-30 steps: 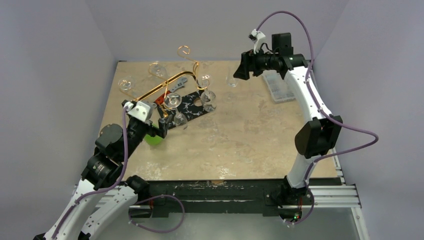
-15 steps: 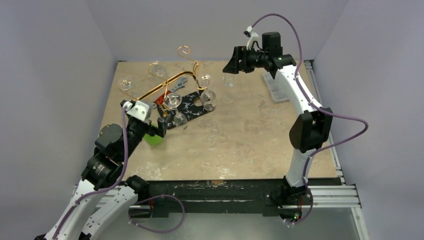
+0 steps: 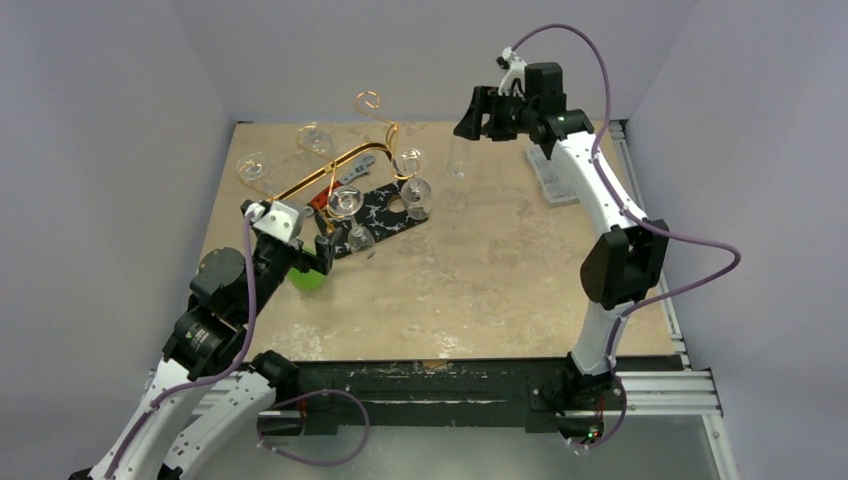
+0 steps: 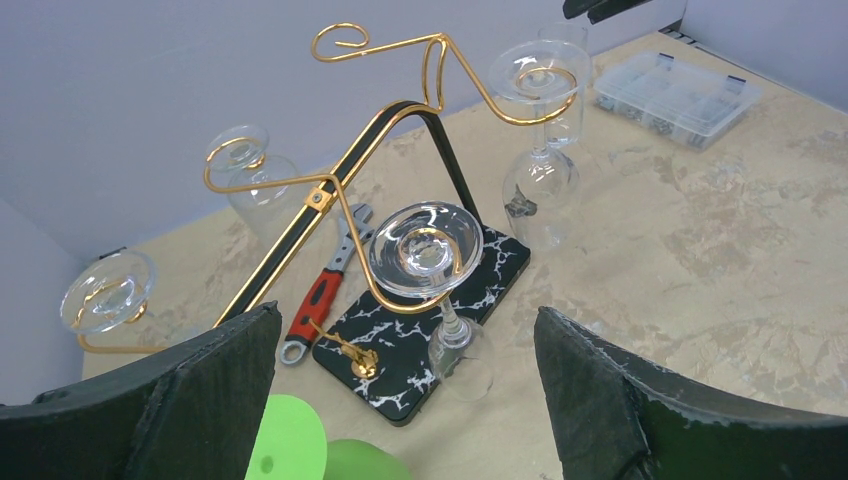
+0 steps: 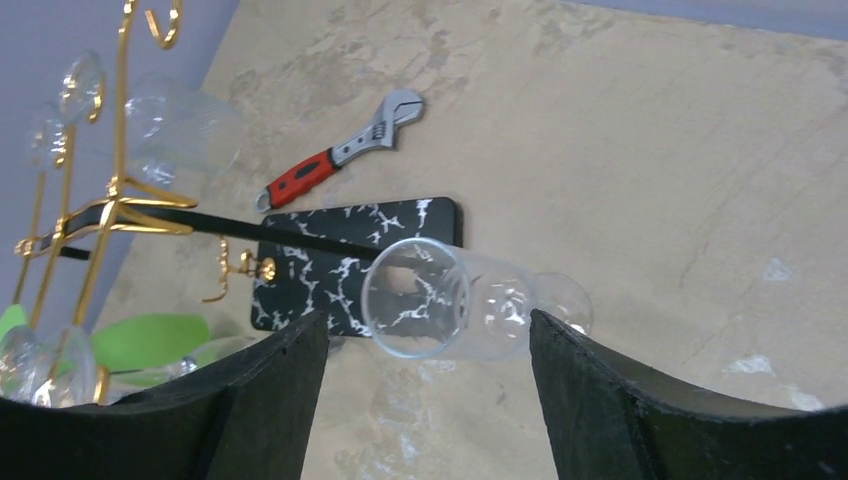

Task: Place the wine glass upside down on the wine glass rack
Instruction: Pick up the wine glass at the center of the board.

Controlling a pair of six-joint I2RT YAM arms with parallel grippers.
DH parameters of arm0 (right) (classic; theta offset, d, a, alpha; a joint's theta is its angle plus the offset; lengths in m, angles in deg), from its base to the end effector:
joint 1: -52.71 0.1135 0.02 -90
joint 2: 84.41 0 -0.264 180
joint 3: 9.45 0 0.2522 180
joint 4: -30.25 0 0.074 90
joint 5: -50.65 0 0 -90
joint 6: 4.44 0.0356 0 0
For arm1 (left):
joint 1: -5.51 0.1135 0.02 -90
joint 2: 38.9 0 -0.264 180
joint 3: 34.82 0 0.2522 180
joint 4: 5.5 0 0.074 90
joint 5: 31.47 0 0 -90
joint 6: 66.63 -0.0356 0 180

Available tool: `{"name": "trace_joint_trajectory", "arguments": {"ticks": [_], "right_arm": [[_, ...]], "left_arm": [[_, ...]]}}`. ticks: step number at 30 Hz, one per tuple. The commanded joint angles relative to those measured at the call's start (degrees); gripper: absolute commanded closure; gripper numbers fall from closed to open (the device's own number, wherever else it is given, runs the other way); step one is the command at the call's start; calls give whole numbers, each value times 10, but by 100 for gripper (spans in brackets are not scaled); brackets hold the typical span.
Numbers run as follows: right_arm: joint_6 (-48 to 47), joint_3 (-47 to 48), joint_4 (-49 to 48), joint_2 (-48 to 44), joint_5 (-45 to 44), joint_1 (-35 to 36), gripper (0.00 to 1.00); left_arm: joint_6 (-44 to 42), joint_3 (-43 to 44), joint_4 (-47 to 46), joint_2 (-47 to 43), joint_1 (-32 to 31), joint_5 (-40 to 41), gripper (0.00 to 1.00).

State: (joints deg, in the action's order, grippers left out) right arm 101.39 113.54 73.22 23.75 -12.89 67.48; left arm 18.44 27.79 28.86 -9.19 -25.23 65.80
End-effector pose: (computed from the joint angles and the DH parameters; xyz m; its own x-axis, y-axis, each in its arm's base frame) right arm 0.4209 0.1274 0.3790 -0.6046 0.0931 -0.7910 -0.4607 0.7693 0.4427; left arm 0.0983 -0.0532 0.3785 0.0124 0.0918 -0.9957 0.3987 0.9127 0.0891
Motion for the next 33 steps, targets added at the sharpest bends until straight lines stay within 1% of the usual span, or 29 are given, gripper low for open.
{"name": "trace_joint_trajectory", "arguments": {"ticks": [1, 6, 13, 17, 24, 30, 33], "right_arm": [[-2, 37, 6, 17, -69, 2, 32], [-34, 58, 21, 31, -100, 11, 51], [-68, 58, 33, 29, -126, 22, 68], [-92, 59, 45, 23, -141, 27, 83], [-152, 61, 83, 6, -166, 30, 100], [-212, 38, 107, -33, -164, 30, 100], [-227, 6, 109, -65, -147, 30, 100]], "left_arm": [[6, -4, -26, 0, 5, 0, 6], [5, -4, -26, 0, 5, 1, 6], [5, -4, -26, -2, 5, 0, 6], [5, -4, -25, -4, 6, 0, 6], [5, -4, -25, -5, 6, -1, 6], [7, -3, -25, -6, 6, -1, 6], [9, -7, -26, -12, 6, -2, 6]]}}
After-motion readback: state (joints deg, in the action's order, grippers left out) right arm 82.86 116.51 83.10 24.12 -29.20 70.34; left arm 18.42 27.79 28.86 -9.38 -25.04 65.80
